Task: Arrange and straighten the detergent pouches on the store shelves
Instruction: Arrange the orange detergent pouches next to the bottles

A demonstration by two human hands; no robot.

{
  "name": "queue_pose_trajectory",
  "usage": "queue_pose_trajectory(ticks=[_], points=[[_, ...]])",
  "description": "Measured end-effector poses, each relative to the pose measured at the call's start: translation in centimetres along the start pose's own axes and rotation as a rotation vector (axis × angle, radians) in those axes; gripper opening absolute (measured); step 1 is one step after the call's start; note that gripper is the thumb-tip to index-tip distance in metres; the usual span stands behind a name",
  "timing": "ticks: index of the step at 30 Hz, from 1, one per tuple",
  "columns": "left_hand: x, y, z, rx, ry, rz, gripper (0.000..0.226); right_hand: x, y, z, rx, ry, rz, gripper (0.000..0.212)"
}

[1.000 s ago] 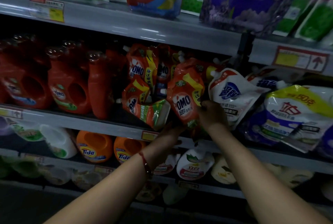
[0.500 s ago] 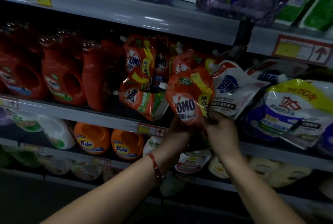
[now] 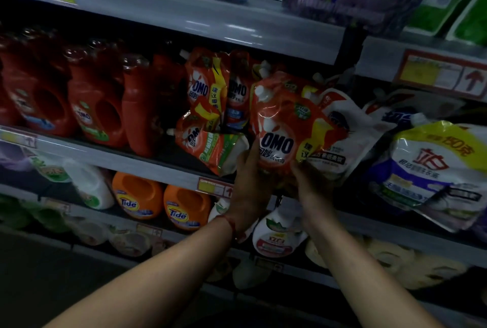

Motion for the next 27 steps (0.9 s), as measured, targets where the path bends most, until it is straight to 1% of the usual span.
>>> queue_pose_trajectory(ticks=[1,4,8,10,13,15,17,20,21,24,27], points=[[0.3,0.1,-0.3,0.008,0.002,-0.045,0.083,-0.3,0.3,-0.4,0.009,0.030,0.012,0.026],[1.3,0.6,-1.0,0.061,0.000,-0.102,0.079,-1.2,0.8,-1.3,0.055,0.087,-0.006,0.041],[2.4,1.0,-1.4,0.049,0.010,-0.236,0.095,-1.1,1.2,-1.9,0.120,0.012,0.024,0.032],[2.7,1.1,-1.3,0.037,0.035,-0.322,0.100,-1.3,1.0,-2.1,0.134,-0.006,0.027,0.037],[2.8,1.1,-0.7,0.063,0.091,-0.448,0.099,-1.5,0.6,-1.6,0.179,-0.023,0.073,0.050],[2.5,1.0,0.2,0.089,0.057,-0.525,0.095,-1.5,0.4,-1.4,0.209,-0.002,0.130,0.047],[1.8,0.6,1.0,0.106,0.039,-0.645,0.086,-1.0,0.3,-0.7,0.261,0.017,0.229,0.044],[0.4,-0.8,2.1,0.120,0.033,-0.879,0.075,0.2,0.1,1.2,0.408,0.103,0.334,0.050],[0.1,-1.5,2.5,0.113,0.007,-0.927,0.074,0.7,0.0,1.8,0.452,0.087,0.388,0.053],[-1.2,-3.6,3.6,0.065,-0.049,-0.996,0.075,1.5,0.3,2.5,0.549,-0.039,0.595,0.065],[-1.7,-5.0,4.0,0.045,-0.124,-1.071,0.073,1.8,1.4,2.3,0.620,-0.129,0.737,0.072]])
Point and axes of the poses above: each hand's wrist, its own z-axis away from the middle knuckle, its own y-axis out of the palm, x = y × z, the point moved 6 cm from there along -z, towards the middle knuckle
